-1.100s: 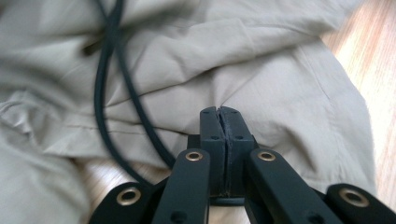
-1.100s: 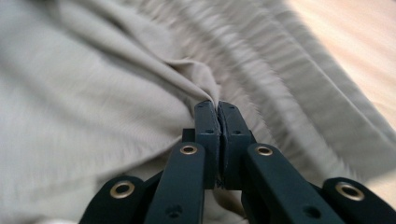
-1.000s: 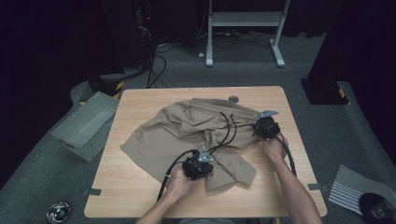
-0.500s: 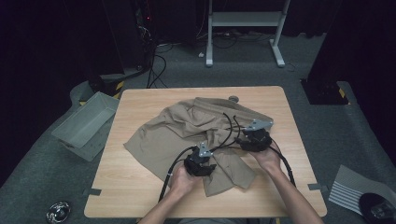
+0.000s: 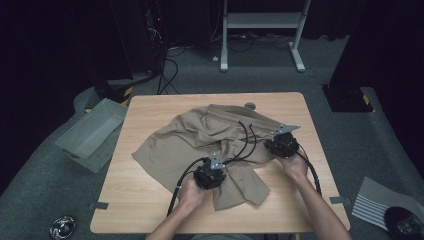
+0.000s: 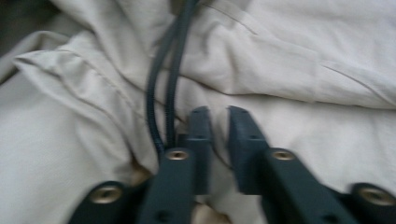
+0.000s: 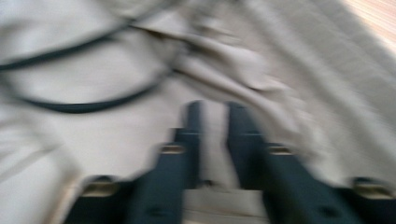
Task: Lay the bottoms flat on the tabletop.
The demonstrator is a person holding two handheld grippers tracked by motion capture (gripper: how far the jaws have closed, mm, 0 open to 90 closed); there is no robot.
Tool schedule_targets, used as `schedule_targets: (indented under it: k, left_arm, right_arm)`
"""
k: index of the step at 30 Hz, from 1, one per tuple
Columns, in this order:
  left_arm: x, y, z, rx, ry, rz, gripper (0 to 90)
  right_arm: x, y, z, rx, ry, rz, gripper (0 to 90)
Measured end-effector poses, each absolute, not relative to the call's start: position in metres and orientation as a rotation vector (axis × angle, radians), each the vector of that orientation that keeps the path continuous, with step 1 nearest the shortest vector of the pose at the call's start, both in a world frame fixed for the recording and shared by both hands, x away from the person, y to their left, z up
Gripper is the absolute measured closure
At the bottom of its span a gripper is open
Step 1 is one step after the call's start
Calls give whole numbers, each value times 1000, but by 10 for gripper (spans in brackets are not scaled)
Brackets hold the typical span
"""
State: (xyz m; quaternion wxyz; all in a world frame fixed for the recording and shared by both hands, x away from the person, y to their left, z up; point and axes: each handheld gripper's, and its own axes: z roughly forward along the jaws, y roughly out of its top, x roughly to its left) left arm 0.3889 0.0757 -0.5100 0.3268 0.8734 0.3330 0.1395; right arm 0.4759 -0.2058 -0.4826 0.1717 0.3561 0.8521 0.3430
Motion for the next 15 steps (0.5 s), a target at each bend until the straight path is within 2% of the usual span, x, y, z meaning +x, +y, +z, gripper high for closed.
schedule_targets:
  k: [1,3,5,6,9,11,15]
  left_arm:
    - [391,76,-511,2271,894,374,595]
    - [395,75,-512,2257,921,393,554]
    - [397,75,-513,2241,929,385,557]
    - [398,76,-513,2238,925,377,575]
    - [398,76,-514,2231,915,365,624]
    - [397,75,-513,2233,907,348,688]
    - [393,74,-512,2267,866,335,835]
  right_arm:
    - [471,-200,-483,979,2428,991,576]
    - [466,-190,-486,953,2445,991,507]
    - [471,-185,-493,964,2478,938,500]
    - [474,-183,-498,981,2503,920,539]
    - [477,-183,-508,984,2531,869,797]
    - [479,-185,-507,949,2546,852,874]
    - [487,-187,-503,914,2494,738,899]
